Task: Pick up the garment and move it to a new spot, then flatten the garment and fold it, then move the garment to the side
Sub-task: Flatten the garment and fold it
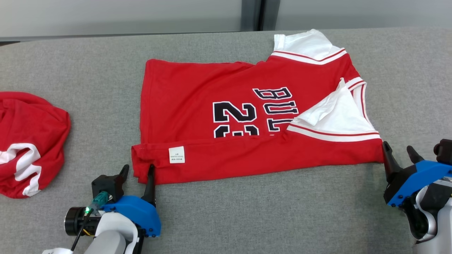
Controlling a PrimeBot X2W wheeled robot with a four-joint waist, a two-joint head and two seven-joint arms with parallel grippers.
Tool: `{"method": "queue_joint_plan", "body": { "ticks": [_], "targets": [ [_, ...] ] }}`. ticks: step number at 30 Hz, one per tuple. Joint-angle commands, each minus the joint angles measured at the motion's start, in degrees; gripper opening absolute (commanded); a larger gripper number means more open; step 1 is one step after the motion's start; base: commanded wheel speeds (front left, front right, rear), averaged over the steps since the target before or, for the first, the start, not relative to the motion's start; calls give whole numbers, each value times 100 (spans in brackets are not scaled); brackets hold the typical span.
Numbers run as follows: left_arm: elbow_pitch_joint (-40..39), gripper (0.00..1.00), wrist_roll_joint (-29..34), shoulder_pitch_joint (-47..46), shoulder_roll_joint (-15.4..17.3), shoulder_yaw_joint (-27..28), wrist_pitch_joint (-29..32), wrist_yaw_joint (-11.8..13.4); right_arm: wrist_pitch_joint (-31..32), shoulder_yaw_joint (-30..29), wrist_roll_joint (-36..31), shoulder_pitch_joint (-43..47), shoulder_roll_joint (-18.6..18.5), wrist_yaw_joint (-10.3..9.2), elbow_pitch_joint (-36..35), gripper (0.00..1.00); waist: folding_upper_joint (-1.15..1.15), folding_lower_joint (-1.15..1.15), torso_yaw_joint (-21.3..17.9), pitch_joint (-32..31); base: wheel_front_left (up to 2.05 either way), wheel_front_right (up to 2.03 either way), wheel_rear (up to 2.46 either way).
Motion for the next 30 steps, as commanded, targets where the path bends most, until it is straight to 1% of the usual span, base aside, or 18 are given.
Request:
{"method": "queue_joint_plan", "body": {
  "ticks": [1,5,10,11,12,13,14,15,16,19,24,28,30],
  "targets": [
    [34,100,22,-101,-4,-28,0,-3,-35,-21,-17,-68,15,3,27,100,0,0,19,25,0,0,0],
    [246,100,-18,-195,-69,-92,42,-90,-52,-64,-78,-286,27,3,474,100,0,0,47,112,0,0,0],
    [483,100,-108,-238,-149,-161,177,-198,-17,36,-40,-452,27,3,1007,100,0,0,78,170,0,0,0],
    [525,87,-118,-255,-159,-186,212,-238,23,95,-32,-466,34,3,1112,100,0,0,83,173,0,0,0],
    [565,51,-135,-260,-173,-213,252,-277,54,133,-6,-462,42,4,1198,100,0,0,89,168,0,0,0],
    [595,21,-165,-266,-188,-241,270,-329,68,173,-4,-457,45,4,1264,100,0,0,95,157,0,0,0],
    [621,0,-185,-255,-208,-259,288,-362,18,199,3,-457,59,5,1300,49,0,0,100,137,0,0,0],
    [637,0,-218,-245,-220,-272,317,-408,-15,225,14,-452,61,9,1323,16,0,0,101,117,0,0,0],
    [659,0,-233,-237,-219,-278,305,-430,-57,260,28,-437,61,9,1335,0,0,0,100,89,0,0,0],
    [647,0,-280,-171,-185,-262,270,-473,-248,302,7,-361,33,4,1269,0,0,0,79,-34,0,0,0],
    [427,0,-455,13,-119,-101,135,-457,-452,270,199,-60,19,3,949,0,0,0,37,-363,0,0,0],
    [110,0,-618,372,-8,-9,239,-392,-358,252,304,416,16,2,477,0,0,0,-25,-644,0,0,0],
    [-111,0,-689,619,102,11,365,-343,-232,263,376,687,14,1,186,0,0,0,-69,-744,0,0,0]
  ]
}}
